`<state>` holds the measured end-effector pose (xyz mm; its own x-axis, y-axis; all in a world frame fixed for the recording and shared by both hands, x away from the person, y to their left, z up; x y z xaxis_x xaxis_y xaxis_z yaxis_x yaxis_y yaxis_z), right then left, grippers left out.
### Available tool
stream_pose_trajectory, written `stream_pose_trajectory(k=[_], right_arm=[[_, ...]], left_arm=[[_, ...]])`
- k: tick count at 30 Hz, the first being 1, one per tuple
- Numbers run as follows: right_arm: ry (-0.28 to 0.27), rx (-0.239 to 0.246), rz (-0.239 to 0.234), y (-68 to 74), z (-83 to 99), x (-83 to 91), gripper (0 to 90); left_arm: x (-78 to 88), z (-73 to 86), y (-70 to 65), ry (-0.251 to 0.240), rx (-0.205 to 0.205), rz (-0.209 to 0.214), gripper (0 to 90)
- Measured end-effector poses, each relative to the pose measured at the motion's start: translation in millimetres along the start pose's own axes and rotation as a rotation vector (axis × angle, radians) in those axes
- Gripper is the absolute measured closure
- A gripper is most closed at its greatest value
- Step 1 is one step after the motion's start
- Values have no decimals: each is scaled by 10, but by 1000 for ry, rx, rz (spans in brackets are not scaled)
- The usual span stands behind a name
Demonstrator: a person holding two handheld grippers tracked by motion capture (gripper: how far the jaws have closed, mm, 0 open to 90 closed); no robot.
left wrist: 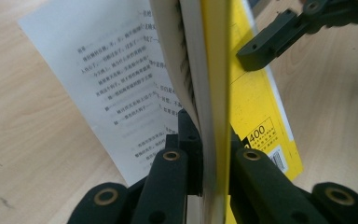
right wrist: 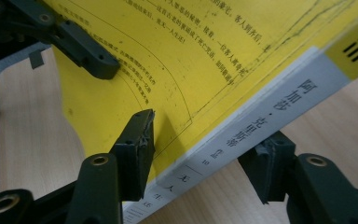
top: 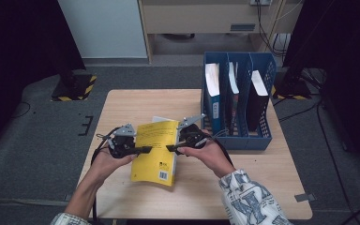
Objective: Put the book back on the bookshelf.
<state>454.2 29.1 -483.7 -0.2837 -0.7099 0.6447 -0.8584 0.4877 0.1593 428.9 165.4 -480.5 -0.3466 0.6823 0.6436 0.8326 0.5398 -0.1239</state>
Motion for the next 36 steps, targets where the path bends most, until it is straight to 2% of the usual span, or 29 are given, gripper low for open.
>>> stream_pose_trajectory(k=[4,8,14,16,20,24,30,33,36], right_arm=[[13,62,19,46,-107,84,476],[9,95,28,76,-193,123,473],[11,100,33,61,-243,78,479],[12,111,54,48,-240,63,544],[12,115,85,14,-241,72,597],[-3,106,90,2,-275,105,665],[5,144,122,-7,-335,137,708],[4,183,149,-32,-376,176,728],[5,191,156,-40,-380,191,729]], left_arm=[[23,-52,23,-28,1,-18,861],[56,-99,59,-59,-9,-40,864],[51,-94,58,-57,-25,-39,864],[36,-95,49,-59,-24,-36,862],[30,-94,55,-69,-22,-44,845],[48,-87,102,-86,-7,-59,814],[45,-97,144,-90,4,-85,799],[43,-120,164,-102,-1,-107,801],[45,-128,179,-108,4,-117,786]])
Point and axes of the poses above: each handheld gripper's, and its own axes: x roughly backward along the jaws, z roughly out of its underside, y roughly to its left, the point moved 9 cm from there along -x, roughly forward along the jaws, and after that the axes turned 1 degree about -x, right-handed, at the moved point
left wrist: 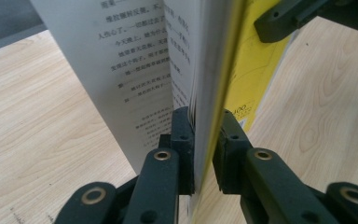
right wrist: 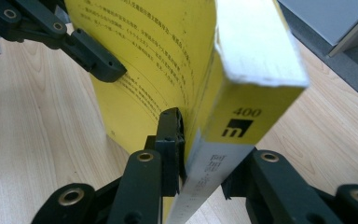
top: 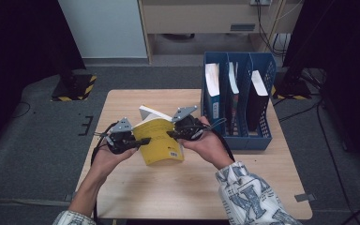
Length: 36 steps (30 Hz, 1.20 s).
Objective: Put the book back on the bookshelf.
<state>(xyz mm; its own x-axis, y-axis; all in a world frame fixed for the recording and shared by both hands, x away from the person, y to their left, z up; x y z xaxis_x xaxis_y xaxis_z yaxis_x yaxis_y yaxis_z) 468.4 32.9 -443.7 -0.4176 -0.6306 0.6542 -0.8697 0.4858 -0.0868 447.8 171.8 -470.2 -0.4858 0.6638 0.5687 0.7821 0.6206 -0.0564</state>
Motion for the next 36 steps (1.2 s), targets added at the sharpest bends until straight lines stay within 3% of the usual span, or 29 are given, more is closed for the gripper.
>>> stream_pose_trajectory(k=[8,14,17,20,29,36], right_arm=[[-4,27,-30,63,18,32,694],[-3,27,-50,86,-18,25,608],[-5,25,-53,90,-40,15,616],[-9,28,-40,72,-51,9,682],[-6,49,-18,64,-46,16,740],[-6,18,14,-41,-18,13,740]], left_arm=[[2,12,-17,-4,4,0,756],[-13,11,-46,-11,-3,8,752],[-12,13,-42,-13,0,9,750],[-12,16,-37,-12,4,9,738],[-30,164,73,-3,45,-66,554],[-53,479,148,73,41,-149,407]])
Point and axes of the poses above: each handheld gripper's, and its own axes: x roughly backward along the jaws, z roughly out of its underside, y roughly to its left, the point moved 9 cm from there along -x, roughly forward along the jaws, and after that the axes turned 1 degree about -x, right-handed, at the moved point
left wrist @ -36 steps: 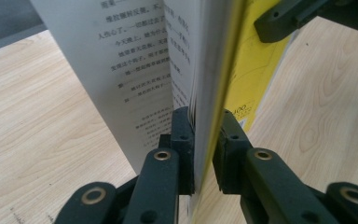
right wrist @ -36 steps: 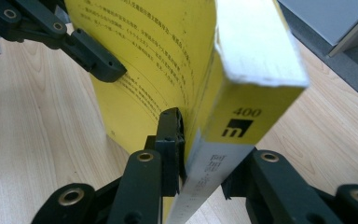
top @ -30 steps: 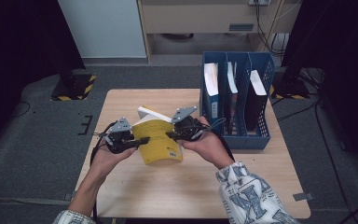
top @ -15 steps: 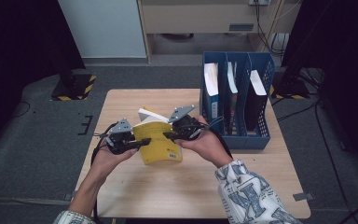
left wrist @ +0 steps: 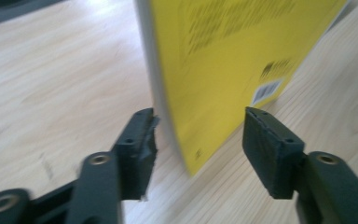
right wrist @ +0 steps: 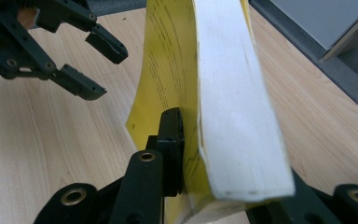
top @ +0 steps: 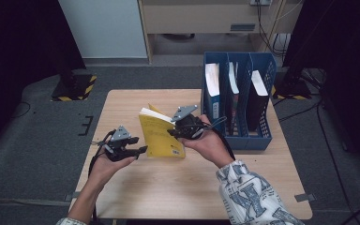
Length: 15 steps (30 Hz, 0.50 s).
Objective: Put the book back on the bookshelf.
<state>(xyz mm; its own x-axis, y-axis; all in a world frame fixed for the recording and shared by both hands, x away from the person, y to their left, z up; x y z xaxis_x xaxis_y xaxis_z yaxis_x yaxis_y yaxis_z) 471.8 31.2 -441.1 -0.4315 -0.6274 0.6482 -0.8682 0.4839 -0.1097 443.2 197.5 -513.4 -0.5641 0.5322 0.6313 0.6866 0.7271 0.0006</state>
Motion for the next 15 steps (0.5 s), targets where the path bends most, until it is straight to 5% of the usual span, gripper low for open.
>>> stream_pose_trajectory(k=[3,11,15], right_arm=[[0,-12,-9,14,2,7,736],[-12,-10,-43,71,-50,29,711],[-11,-6,-54,113,-70,29,703]], left_arm=[[-35,180,23,48,20,-45,333],[-61,533,2,54,66,-113,206],[-68,690,16,64,109,-107,166]])
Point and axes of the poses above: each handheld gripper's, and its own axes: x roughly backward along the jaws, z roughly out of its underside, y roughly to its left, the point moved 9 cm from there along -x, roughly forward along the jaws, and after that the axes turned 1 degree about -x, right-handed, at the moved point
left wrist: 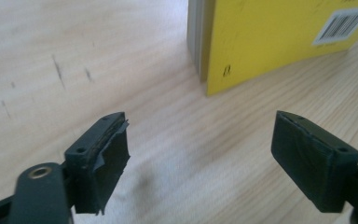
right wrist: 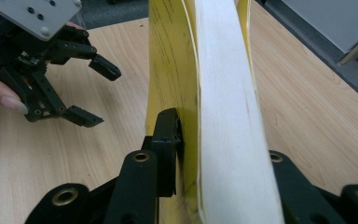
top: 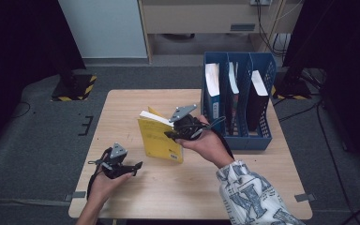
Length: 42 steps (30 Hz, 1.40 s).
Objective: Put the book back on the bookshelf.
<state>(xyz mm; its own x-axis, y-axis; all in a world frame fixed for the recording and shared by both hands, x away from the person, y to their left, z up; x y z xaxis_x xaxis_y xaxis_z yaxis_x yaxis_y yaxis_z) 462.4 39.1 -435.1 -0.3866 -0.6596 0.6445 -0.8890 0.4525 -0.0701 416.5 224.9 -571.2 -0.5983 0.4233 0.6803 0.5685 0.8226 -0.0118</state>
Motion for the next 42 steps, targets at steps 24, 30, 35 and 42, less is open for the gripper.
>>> stream_pose_trajectory(k=[24,30,35,42], right_arm=[[-8,-42,-90,150,-22,-70,663],[-23,-53,-95,134,-16,-68,726],[-43,-59,-89,116,-11,-68,744],[-72,-124,-70,24,0,-73,750]], left_arm=[[8,238,107,91,2,-36,108],[4,249,103,98,1,-36,114],[4,271,117,109,1,-37,115],[1,308,163,123,17,-45,88]])
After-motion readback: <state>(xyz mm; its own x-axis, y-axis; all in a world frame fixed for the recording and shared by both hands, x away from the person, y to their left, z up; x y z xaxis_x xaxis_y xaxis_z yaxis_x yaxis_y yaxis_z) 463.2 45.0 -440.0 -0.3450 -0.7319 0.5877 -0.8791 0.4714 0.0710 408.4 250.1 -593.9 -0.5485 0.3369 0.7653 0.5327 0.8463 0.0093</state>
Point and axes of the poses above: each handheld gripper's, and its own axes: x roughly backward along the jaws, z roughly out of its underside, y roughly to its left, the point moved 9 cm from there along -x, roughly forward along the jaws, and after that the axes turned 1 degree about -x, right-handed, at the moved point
